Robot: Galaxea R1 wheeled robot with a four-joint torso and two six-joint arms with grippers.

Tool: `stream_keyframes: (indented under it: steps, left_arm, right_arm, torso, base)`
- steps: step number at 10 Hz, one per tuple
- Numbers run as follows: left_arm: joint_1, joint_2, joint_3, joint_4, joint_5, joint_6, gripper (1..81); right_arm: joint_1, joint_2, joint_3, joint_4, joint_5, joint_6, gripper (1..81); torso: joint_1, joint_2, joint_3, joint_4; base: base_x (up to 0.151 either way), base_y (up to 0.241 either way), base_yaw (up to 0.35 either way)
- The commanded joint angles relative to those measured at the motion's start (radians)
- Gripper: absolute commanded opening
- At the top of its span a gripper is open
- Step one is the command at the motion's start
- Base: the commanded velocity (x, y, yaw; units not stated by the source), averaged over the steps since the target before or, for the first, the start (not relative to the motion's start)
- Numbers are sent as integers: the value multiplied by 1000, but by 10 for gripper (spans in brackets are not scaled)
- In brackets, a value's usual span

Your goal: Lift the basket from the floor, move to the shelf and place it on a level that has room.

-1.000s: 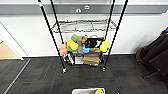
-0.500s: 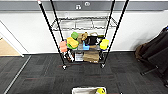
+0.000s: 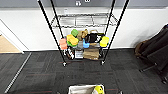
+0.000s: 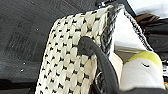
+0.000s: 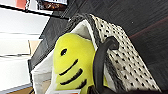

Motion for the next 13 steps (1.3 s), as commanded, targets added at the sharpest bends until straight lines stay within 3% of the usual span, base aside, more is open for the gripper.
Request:
stream_keyframes:
  steps: [1,9,10,13]
  left_arm:
    - [-92,-19,85,-30,53,2,10]
    - [-26,-11,83,16,51,12,10]
    - [-14,-16,88,16,43,14,10]
    - [-3,-24,125,34,8,12,10]
  right_arm:
    - [102,15,58,31,-68,15,10]
    - [24,-23,71,5,-67,9,10]
    - [14,-35,94,-9,-59,8,10]
    - [-9,-58,136,-26,-39,8,10]
  torso:
    - [-63,98,97,0]
    - [-228,350,348,0]
    - [-251,383,284,0]
    - [-304,461,336,0]
  base:
    - [0,0,0]
    - [0,0,0]
    - [0,0,0]
    - [0,0,0]
